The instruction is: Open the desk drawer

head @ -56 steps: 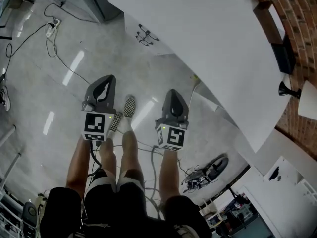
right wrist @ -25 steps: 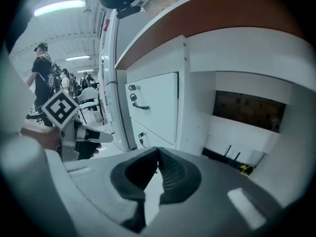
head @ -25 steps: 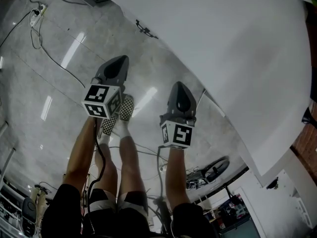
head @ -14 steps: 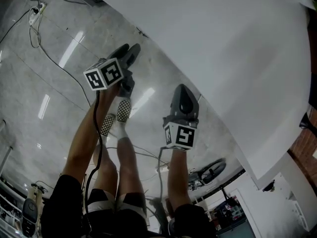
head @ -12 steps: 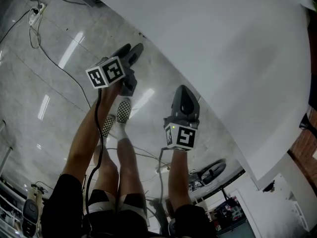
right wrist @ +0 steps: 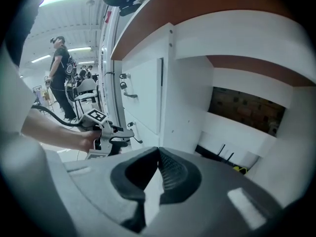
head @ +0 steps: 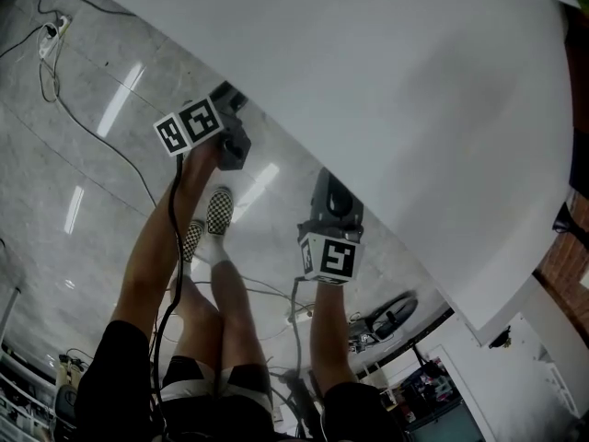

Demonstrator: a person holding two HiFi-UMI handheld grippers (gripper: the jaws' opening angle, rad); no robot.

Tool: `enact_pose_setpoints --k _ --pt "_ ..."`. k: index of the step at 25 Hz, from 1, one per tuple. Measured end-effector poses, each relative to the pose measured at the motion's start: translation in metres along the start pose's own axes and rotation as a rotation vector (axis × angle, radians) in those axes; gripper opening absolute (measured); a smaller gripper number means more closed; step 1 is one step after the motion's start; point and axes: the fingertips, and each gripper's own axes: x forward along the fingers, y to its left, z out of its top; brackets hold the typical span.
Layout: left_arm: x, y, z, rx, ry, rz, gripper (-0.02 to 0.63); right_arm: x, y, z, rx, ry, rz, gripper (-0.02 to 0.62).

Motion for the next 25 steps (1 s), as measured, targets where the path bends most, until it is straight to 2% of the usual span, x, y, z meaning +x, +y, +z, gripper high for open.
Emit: enact_pose_setpoints --k 6,9,12,16,18,25 --pt "0.018 0.001 -0.001 -0.066 -0.007 -0.028 0.247 -0.002 -0.016 -0.011 0.013 0.020 -0.034 0.005" --pt "0.023 0.004 -0.003 -0.089 -0.010 -0.019 0.152 -0.003 -0.022 -0.013 0.016 0.022 -0.046 0.005" --pt "0.026 0.002 -0.003 -0.108 -0.015 -0.038 0.116 -0.004 -0.025 -0.016 0.028 0.024 -0.052 0.005" --pt "0.029 -0.005 -0.001 -0.087 -0.017 -0.073 0.051 -0.003 -0.026 -0.014 0.020 0.029 -0.056 0.005" --pt "0.029 -0.007 -0.001 -0.085 -0.016 -0.095 0.049 -0.003 -0.026 -0.013 0.019 0.030 -0.059 0.005" --pt "0.029 -0.009 -0.001 -0.157 -0.043 -0.149 0.029 -0.005 -0.022 -0.016 0.023 0.023 -0.061 0.005"
